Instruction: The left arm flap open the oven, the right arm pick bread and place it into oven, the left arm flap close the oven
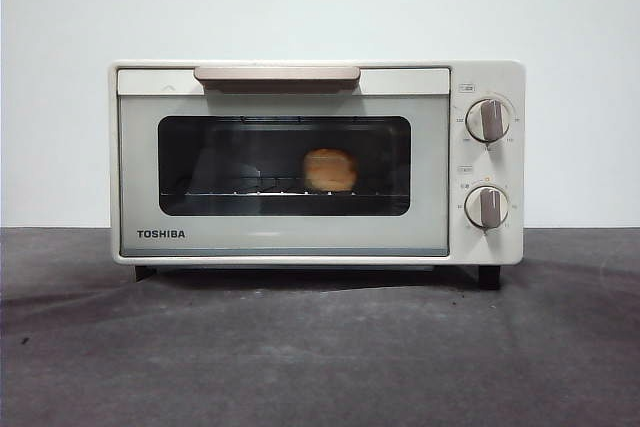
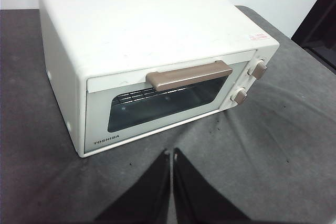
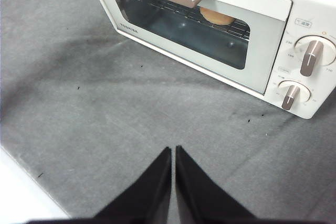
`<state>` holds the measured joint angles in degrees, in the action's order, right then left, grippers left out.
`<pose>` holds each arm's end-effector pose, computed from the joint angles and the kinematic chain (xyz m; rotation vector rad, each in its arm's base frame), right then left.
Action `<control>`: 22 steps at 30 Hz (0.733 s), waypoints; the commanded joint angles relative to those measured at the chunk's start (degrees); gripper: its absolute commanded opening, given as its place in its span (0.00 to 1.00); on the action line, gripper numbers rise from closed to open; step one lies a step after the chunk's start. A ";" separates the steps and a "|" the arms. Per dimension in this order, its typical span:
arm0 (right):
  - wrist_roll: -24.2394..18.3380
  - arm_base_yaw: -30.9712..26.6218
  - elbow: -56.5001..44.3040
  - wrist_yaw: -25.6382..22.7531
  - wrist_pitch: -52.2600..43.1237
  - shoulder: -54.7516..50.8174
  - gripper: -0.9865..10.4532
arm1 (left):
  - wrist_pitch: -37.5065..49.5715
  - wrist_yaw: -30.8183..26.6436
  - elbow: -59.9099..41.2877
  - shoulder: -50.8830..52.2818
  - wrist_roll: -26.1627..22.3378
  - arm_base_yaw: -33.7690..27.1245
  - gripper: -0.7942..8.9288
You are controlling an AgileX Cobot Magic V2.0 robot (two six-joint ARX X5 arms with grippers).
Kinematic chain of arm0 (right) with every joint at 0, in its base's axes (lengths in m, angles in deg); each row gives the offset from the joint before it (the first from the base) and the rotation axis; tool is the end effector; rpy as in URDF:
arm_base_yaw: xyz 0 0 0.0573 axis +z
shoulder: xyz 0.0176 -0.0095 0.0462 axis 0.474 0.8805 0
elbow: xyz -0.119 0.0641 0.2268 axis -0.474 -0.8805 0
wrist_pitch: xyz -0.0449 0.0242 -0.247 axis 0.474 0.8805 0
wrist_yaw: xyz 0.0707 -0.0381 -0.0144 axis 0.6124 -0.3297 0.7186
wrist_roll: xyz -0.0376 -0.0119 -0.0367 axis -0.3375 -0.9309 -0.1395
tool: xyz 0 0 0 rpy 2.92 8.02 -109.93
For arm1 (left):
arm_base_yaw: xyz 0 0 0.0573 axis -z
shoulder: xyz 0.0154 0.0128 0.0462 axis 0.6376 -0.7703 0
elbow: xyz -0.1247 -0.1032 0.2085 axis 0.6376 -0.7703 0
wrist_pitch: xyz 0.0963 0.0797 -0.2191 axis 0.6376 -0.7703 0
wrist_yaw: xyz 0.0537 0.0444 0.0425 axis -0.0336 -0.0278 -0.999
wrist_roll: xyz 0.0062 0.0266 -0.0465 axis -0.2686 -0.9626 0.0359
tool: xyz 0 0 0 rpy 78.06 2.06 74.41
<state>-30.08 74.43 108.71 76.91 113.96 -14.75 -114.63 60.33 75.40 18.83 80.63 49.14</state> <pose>0.1012 0.1042 0.3273 0.0136 0.6652 0.6646 0.0919 -0.0280 0.3529 -0.1233 0.4231 -0.5901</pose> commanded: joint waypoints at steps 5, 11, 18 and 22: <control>-0.31 0.57 0.90 -0.20 -0.59 0.37 0.09 | 0.66 -0.13 0.98 -0.07 -0.52 0.09 0.10; -0.33 0.57 0.90 -0.20 -0.59 0.37 0.09 | 6.01 -0.63 0.24 4.44 -8.11 -2.21 0.10; -0.31 0.57 0.90 -0.20 -0.59 0.37 0.09 | 29.07 -11.15 -12.28 15.34 -12.72 -6.78 0.10; -0.33 0.57 0.90 -0.20 -0.59 0.37 0.09 | 35.50 -16.98 -21.51 21.31 -12.72 -8.46 0.10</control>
<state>-30.08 74.40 108.71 76.89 113.96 -14.75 -80.16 44.13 54.97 39.46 68.63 40.81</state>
